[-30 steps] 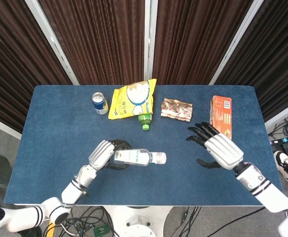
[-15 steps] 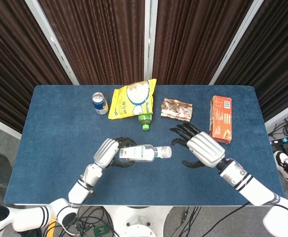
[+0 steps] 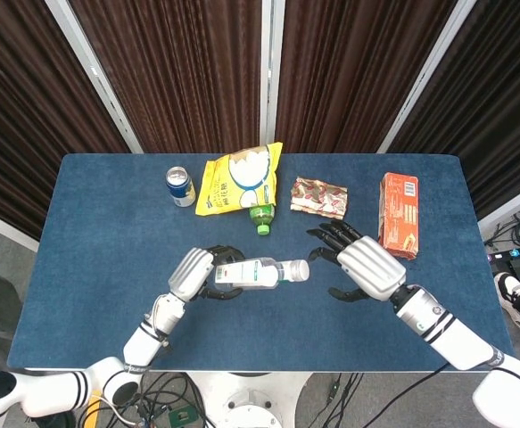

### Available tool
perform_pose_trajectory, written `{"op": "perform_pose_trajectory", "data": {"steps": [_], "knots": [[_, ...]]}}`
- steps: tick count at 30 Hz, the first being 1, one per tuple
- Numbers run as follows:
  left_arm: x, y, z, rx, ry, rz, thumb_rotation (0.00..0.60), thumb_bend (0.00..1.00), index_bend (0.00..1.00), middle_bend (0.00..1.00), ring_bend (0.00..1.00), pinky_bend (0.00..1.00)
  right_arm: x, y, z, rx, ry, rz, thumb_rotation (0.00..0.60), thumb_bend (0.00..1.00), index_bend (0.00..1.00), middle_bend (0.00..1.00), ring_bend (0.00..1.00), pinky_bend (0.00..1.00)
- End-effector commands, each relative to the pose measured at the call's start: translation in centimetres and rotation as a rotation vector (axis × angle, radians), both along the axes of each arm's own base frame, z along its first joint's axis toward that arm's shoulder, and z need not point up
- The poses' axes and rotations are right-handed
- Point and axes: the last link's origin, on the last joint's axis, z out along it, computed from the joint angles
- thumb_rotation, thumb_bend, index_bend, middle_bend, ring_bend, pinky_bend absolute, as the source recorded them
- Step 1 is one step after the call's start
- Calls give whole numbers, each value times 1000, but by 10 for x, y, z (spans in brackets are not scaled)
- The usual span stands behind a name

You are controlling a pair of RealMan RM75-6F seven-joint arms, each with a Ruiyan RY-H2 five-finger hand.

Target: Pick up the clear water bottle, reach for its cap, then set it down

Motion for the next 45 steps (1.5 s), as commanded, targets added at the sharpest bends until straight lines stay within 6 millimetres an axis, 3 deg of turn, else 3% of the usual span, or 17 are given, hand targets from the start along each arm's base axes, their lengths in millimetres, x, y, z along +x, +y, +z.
{"op": "perform_pose_trajectory", "data": {"steps": [1, 29, 45], "knots": [[0, 0, 0, 0, 3, -2, 600, 349, 524, 538, 449, 565, 0, -1, -1, 2, 7, -3, 600, 148, 293, 66, 0, 0], [0, 5, -3, -8, 28, 16, 600, 349, 524, 538, 448, 565, 12, 2, -6, 17, 1, 40, 600, 151, 287, 72, 0, 0], [3, 3, -3, -9, 27, 7, 600, 349, 523, 538, 449, 565, 7, -1, -1, -5, -6, 25, 600, 151, 287, 76, 0, 0]]}}
